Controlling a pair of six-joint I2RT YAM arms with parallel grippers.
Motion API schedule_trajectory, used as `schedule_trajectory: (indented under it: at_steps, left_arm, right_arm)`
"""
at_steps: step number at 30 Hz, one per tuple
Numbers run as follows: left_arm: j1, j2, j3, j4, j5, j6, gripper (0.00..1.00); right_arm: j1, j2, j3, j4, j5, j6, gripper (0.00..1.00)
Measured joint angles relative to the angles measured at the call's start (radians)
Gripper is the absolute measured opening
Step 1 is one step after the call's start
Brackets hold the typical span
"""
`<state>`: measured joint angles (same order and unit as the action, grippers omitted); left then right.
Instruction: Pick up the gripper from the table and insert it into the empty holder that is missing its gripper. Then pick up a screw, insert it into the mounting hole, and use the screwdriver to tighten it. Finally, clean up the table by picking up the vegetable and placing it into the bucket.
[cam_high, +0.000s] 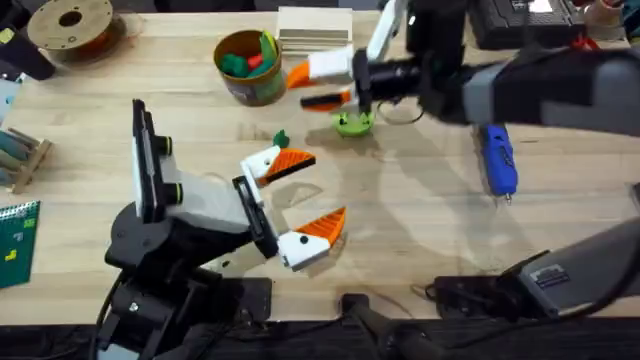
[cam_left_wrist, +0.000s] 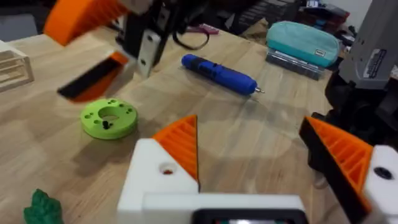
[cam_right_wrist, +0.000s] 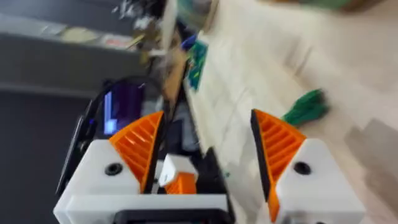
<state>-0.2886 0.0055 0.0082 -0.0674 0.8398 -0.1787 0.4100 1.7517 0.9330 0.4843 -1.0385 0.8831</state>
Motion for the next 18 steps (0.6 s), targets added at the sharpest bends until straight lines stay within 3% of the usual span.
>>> schedule_trajectory:
  at_steps: [5,9,15,18]
  left_arm:
    - [0.000,0.000,0.000,0.000,0.002,0.000,0.987]
    - [0.000,0.000,0.000,0.000,0.002,0.000,0.989]
    - [0.000,0.000,0.000,0.000,0.002,0.000,0.987]
    - [0.000,0.000,0.000,0.000,0.002,0.000,0.987]
  right_arm:
    - [-0.045,-0.068,0.139,-0.429,0.146,-0.250,0.798]
    - [-0.016,-0.125,0.218,-0.740,0.413,-0.479,0.798]
    - [0.119,-0.139,0.235,-0.925,0.841,-0.736,0.801]
    - [0.169,-0.111,0.235,-0.934,0.961,-0.793,0.801]
